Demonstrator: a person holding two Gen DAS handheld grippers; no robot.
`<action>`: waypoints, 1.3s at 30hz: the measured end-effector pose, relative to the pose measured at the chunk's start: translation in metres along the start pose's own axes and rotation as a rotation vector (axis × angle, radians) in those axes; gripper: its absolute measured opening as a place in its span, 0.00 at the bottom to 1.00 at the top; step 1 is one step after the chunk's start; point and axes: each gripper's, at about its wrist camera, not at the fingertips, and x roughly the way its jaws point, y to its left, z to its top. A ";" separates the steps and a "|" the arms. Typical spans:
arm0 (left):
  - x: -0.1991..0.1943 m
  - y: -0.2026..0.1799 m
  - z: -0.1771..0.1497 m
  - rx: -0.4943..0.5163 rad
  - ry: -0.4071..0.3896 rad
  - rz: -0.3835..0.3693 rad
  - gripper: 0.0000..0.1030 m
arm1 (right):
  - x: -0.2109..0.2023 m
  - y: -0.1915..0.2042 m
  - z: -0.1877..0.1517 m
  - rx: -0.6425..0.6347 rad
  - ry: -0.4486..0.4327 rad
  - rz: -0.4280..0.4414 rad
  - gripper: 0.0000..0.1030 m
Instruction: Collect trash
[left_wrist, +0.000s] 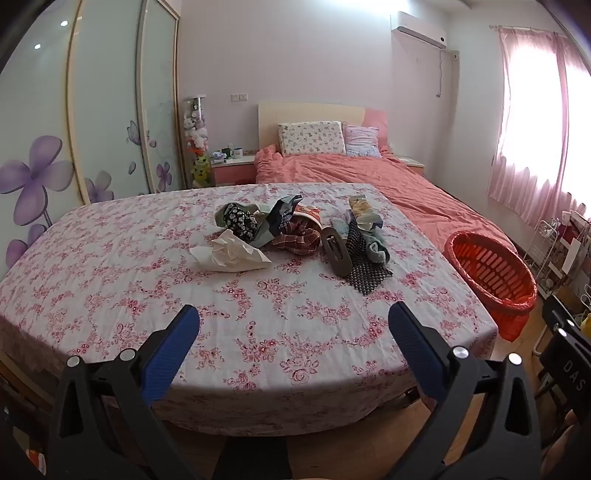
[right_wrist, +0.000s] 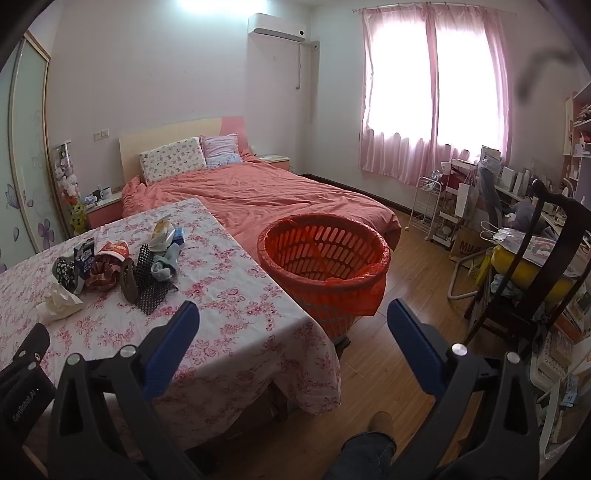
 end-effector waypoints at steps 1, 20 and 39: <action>0.000 0.000 0.000 0.000 0.001 0.000 0.98 | 0.000 0.000 0.000 0.000 0.000 0.001 0.96; 0.000 0.000 0.000 -0.002 0.001 -0.002 0.98 | 0.000 0.001 0.001 -0.001 0.000 0.000 0.96; 0.000 0.000 0.000 -0.002 0.001 -0.002 0.98 | 0.002 0.003 0.001 -0.001 0.002 0.000 0.96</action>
